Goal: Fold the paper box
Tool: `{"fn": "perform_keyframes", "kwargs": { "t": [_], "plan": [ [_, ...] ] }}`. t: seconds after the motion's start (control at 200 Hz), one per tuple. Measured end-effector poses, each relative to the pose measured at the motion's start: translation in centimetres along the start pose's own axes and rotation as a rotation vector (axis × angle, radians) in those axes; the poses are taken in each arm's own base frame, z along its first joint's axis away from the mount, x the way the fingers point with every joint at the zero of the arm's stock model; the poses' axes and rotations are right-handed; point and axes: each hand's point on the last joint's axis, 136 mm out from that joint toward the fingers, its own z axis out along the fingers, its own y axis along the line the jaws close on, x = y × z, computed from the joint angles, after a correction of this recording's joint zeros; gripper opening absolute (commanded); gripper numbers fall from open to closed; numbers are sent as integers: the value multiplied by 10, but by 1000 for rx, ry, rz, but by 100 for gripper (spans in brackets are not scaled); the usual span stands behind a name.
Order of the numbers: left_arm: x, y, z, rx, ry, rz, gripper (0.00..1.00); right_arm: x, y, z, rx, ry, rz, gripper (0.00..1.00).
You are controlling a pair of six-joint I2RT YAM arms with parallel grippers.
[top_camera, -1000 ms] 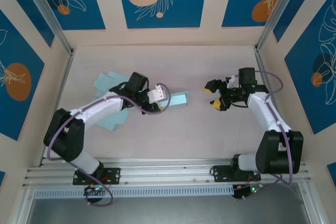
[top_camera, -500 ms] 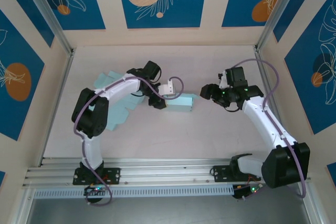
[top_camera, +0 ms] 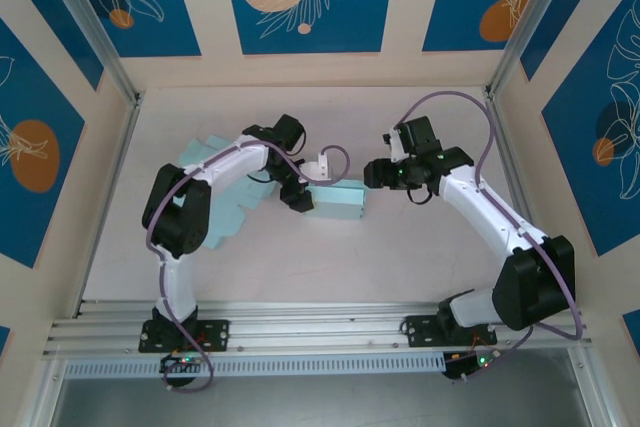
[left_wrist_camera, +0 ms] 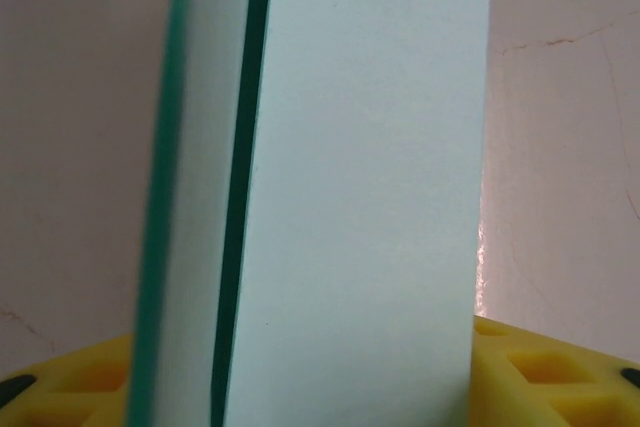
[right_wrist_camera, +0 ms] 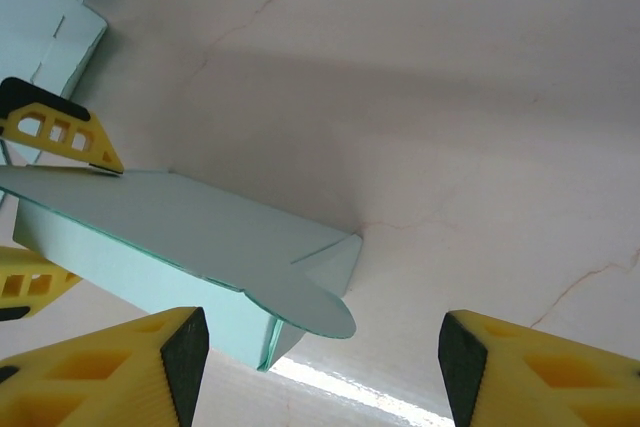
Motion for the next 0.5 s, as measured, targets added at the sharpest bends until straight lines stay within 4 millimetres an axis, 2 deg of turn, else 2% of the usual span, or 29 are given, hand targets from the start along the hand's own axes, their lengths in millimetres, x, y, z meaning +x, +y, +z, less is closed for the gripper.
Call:
{"fn": "perform_keyframes", "kwargs": {
  "t": [0.18,0.325,0.435,0.5],
  "plan": [
    [0,0,0,0,0,0,56,3,2,2,-13,15,-44,65],
    [0,0,0,-1,-1,0,55,7,3,11,-24,50,-61,64],
    [0,1,0,-3,-1,-6,54,11,3,19,-36,78,-65,58],
    [0,1,0,-3,-2,-10,54,13,4,22,-41,91,-65,50]
  ]
}}
